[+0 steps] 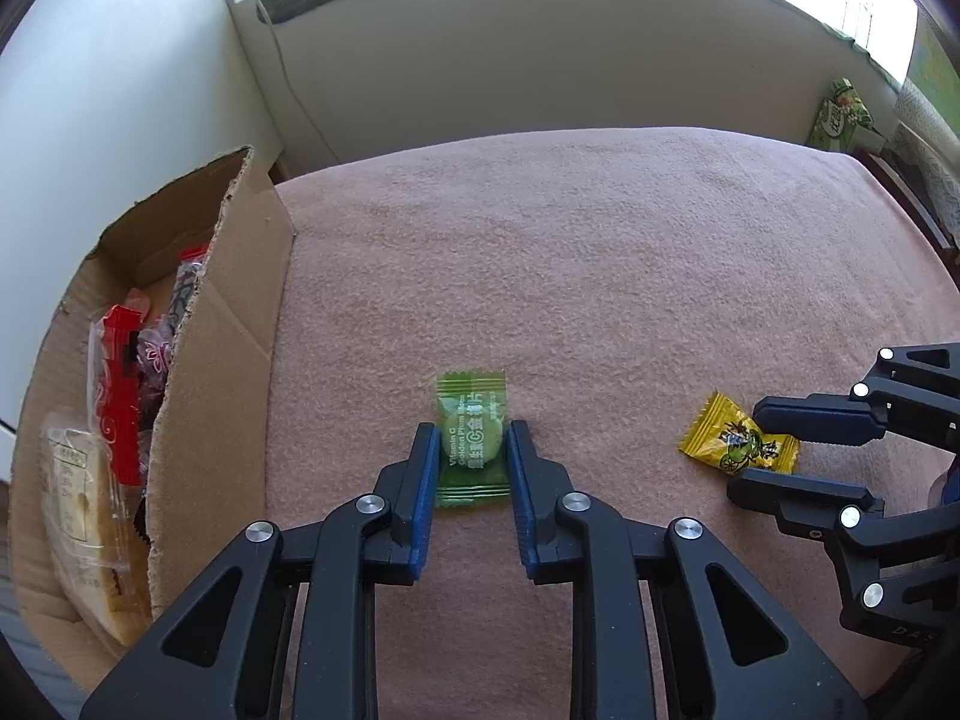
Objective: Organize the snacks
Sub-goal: 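Grasp the green-wrapped candy with the left gripper while the right lifts the yellow candy, then carry both candies into the box and open both grippers over it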
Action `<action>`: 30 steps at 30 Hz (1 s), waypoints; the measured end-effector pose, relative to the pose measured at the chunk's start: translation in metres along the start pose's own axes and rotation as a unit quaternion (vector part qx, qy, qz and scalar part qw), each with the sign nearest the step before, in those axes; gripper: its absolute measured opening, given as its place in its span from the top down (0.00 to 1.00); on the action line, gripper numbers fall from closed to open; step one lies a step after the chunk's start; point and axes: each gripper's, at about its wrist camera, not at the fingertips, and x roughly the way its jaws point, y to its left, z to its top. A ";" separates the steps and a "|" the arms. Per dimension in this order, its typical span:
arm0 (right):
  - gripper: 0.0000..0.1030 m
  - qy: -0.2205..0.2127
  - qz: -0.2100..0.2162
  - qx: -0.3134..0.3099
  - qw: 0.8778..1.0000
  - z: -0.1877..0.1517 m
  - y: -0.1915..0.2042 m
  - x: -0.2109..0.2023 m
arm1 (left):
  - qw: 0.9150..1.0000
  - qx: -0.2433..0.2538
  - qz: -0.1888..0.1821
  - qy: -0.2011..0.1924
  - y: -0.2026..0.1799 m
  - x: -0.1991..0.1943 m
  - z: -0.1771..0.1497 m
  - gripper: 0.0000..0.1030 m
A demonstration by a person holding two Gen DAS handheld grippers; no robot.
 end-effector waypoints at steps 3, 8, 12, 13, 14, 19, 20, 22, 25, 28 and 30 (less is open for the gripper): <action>0.59 0.003 -0.013 -0.016 1.000 0.005 0.009 0.007 | 1.000 -0.008 -0.025 0.001 0.010 -0.002 -0.002 0.80; 0.61 0.010 -0.046 -0.030 0.998 0.006 0.018 0.011 | 1.000 0.006 -0.028 -0.008 0.014 -0.008 -0.005 0.80; 0.75 0.010 -0.079 -0.023 0.997 0.007 0.019 0.011 | 0.999 0.021 -0.026 -0.019 0.009 -0.017 -0.010 0.81; 0.76 0.010 -0.081 -0.022 0.996 0.007 0.019 0.011 | 0.999 0.019 -0.031 -0.020 0.009 -0.017 -0.010 0.81; 0.76 0.009 -0.084 -0.020 0.996 0.007 0.019 0.011 | 0.999 0.016 -0.036 -0.020 0.010 -0.019 -0.010 0.81; 0.76 0.009 -0.091 -0.002 0.996 0.006 0.017 0.007 | 0.998 0.011 -0.054 -0.024 0.008 -0.028 -0.014 0.81; 0.76 0.009 -0.093 0.000 0.996 0.006 0.017 0.007 | 0.998 0.012 -0.057 -0.026 0.008 -0.030 -0.015 0.81; 0.76 0.008 -0.098 0.007 0.995 0.007 0.017 0.006 | 0.998 0.014 -0.060 -0.032 0.008 -0.037 -0.016 0.81; 0.76 0.000 -0.099 0.019 0.995 0.011 0.019 0.001 | 0.997 0.010 -0.070 -0.042 0.015 -0.049 -0.016 0.81; 0.76 -0.016 -0.099 0.025 0.995 0.017 0.026 -0.010 | 0.996 0.004 -0.076 -0.056 0.025 -0.064 -0.015 0.81; 0.76 -0.028 -0.098 0.024 0.995 0.024 0.033 -0.018 | 0.995 -0.003 -0.079 -0.063 0.036 -0.074 -0.015 0.81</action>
